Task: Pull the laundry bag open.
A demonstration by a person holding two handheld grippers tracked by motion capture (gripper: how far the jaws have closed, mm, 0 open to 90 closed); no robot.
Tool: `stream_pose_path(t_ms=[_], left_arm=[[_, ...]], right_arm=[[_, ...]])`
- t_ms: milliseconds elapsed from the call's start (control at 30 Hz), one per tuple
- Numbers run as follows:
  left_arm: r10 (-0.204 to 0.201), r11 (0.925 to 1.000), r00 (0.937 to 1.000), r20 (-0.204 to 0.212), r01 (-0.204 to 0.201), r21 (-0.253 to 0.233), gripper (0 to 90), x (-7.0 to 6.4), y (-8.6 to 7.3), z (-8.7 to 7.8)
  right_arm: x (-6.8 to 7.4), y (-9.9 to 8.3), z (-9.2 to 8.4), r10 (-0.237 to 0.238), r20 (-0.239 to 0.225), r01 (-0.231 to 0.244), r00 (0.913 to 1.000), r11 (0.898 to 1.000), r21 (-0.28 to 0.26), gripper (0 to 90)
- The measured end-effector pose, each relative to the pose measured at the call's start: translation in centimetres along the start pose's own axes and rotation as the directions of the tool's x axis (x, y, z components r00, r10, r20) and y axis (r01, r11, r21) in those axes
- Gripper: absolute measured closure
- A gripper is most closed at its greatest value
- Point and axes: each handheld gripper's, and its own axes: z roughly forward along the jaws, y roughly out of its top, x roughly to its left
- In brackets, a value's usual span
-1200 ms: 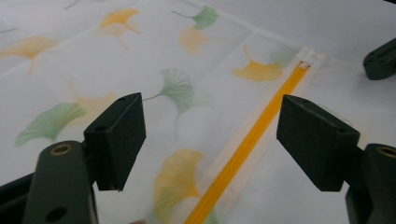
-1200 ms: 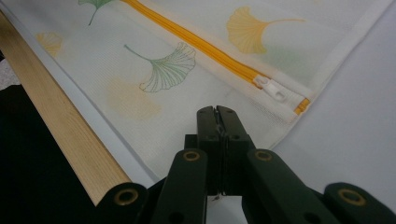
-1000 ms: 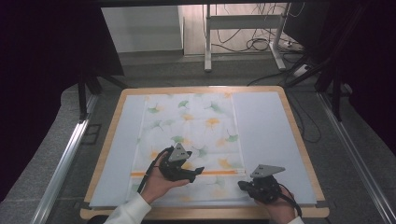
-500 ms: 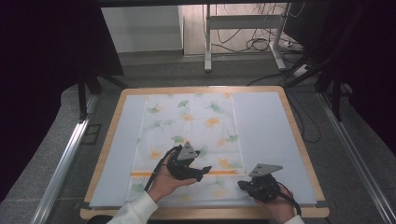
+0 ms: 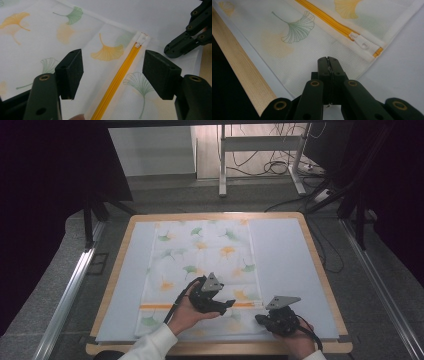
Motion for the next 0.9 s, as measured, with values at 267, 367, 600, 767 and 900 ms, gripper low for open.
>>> stream_pose_path(t_ms=[267, 367, 600, 767, 900], left_arm=[[0.016, 0.9997, 0.9997, 0.017, -0.016, 0.015, 34.5, -0.5, 0.4, 1.0], [0.021, 0.9995, 0.9995, 0.022, -0.022, 0.023, 34.6, -0.8, 0.6, 1.6], [0.05, 0.9982, 0.9977, 0.046, -0.052, 0.03, 35.7, -1.8, 1.7, 2.9], [0.066, 0.9968, 0.9964, 0.054, -0.068, 0.042, 36.5, -2.3, 2.0, 3.9], [0.067, 0.9965, 0.9963, 0.054, -0.07, 0.047, 36.8, -2.3, 2.1, 4.3]], right_arm=[[-0.2, 0.0, 0.2, 0.013, -0.003, -0.013, 0.9999, 1.0, 0.005, 88.3], [-0.2, -0.1, 0.1, 0.01, -0.004, -0.01, 0.9999, 1.0, 0.004, 88.3], [-0.3, -0.1, 0.1, 0.012, -0.007, -0.012, 0.9999, 1.0, 0.001, 88.3], [-0.3, -0.2, 0.2, 0.014, -0.009, -0.014, 0.9999, 1.0, -0.001, 88.4], [-0.3, -0.2, 0.2, 0.014, -0.009, -0.014, 0.9999, 1.0, -0.002, 88.4]])
